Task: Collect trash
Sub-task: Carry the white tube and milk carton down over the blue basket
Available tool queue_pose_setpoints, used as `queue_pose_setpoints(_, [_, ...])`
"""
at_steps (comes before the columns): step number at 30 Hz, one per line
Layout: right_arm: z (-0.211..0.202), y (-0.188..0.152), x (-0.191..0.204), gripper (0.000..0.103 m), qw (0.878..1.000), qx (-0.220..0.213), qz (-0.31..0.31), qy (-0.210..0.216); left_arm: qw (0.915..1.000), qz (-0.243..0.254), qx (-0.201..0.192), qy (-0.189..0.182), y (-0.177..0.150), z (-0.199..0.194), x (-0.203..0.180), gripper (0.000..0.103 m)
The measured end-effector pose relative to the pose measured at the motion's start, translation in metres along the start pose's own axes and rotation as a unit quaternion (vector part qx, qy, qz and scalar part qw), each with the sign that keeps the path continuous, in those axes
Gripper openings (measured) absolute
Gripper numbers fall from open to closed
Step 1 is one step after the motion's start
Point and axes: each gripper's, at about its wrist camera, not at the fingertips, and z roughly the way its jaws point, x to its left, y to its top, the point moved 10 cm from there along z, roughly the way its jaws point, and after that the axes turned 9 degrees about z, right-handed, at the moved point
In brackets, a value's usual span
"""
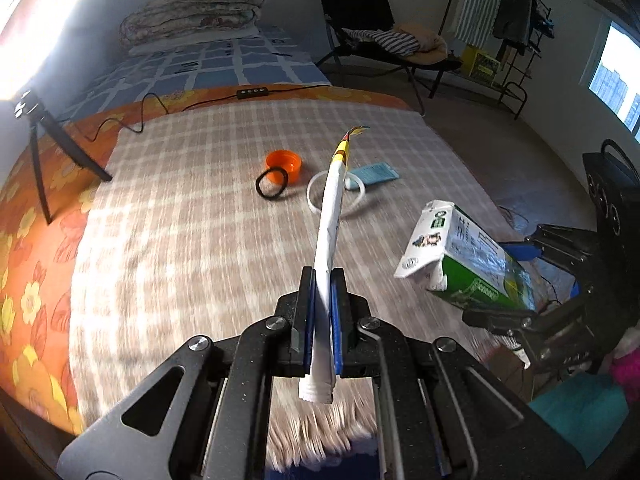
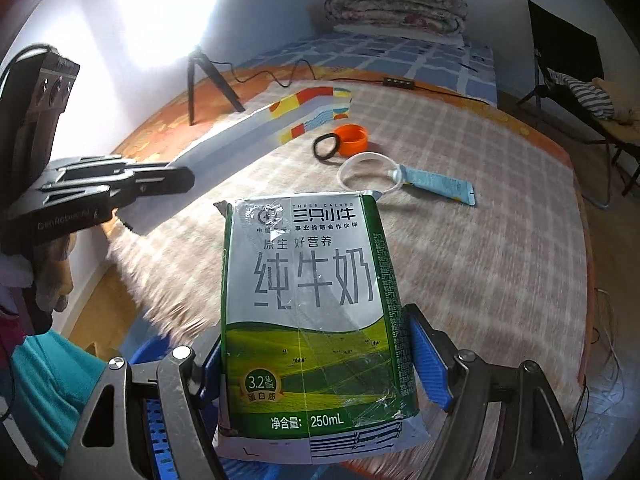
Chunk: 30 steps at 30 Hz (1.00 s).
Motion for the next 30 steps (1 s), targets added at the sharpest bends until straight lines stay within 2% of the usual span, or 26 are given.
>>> queue_pose_setpoints(15, [-0.045,-0.074,0.053,0.079,1.0,-0.008,-0.017,0.018,0.9998,-0.018,-0.009,0.0,-0.09,-0.084,-0.028,0.005])
queue_pose_setpoints(22, [-0.052,-0.108,0.069,0.079,0.999,0.002,-0.018,0.027,0.9997,-0.024,0.002,-0.006,-0.133,-0.104,-0.041,0.005])
queue_pose_setpoints(30, [-0.039,-0.142,0.082,0.079,0.999,0.03,-0.018,0.035,0.9988,-0.035,0.023,-0.024,-0.173,-0.106,-0.06,0.005])
